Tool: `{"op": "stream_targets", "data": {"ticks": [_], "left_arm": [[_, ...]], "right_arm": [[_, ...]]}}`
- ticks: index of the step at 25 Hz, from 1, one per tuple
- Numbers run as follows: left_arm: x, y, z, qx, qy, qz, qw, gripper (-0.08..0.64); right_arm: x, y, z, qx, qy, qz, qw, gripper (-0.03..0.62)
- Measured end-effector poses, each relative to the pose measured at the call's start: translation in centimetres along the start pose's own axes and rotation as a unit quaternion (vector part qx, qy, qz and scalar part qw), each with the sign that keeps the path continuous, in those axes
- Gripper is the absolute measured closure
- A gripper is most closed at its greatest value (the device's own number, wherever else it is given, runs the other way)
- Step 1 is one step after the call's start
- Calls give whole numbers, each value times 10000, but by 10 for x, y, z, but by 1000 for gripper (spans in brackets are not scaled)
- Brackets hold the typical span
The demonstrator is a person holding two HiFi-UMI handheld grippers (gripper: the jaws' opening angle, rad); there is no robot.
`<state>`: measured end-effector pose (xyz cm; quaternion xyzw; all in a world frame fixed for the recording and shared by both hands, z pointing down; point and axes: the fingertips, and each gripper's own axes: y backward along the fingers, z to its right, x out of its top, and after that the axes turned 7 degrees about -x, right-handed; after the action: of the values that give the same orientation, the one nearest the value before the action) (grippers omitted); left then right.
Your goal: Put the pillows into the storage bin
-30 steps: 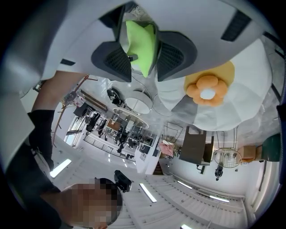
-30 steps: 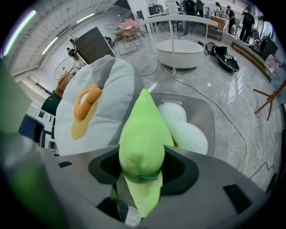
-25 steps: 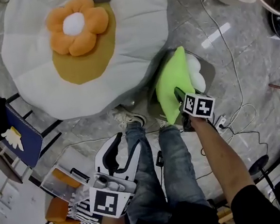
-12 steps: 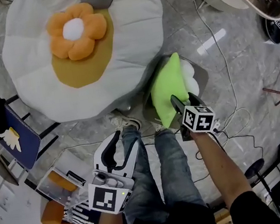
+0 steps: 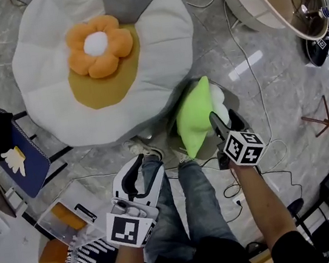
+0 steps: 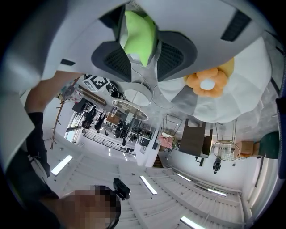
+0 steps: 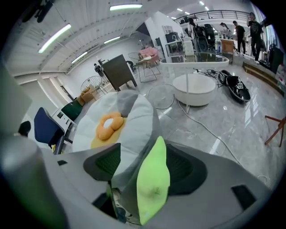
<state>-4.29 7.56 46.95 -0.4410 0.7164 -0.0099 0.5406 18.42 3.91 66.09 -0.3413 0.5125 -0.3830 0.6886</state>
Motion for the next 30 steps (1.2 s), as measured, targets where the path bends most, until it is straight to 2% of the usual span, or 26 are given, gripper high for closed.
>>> {"op": "stream_targets", "data": {"ticks": [7,13,19,25,27,30], "left_arm": [[24,30,-27,400,29,411,9983,362],[28,69,-58,864,201,719,9935,362],[14,109,-92,1355,476,995,9846,362],[-8,155,-126,1751,791,1119,9750,362],[-14,167,-136,1878,897,1171,9711,362],[-21,186,-155,2021,954,1226,9670,362]], "right_arm": [[70,31,-63,453,401,751,9953,264],[102,37,-132,973,635,1021,9880,267],[93,7,-204,1332,1123,765,9817,276],[71,-24,-266,1511,1378,359,9782,296],[66,-37,-281,1563,1305,170,9789,311],[61,-62,-299,1495,911,-71,9845,311]]}}
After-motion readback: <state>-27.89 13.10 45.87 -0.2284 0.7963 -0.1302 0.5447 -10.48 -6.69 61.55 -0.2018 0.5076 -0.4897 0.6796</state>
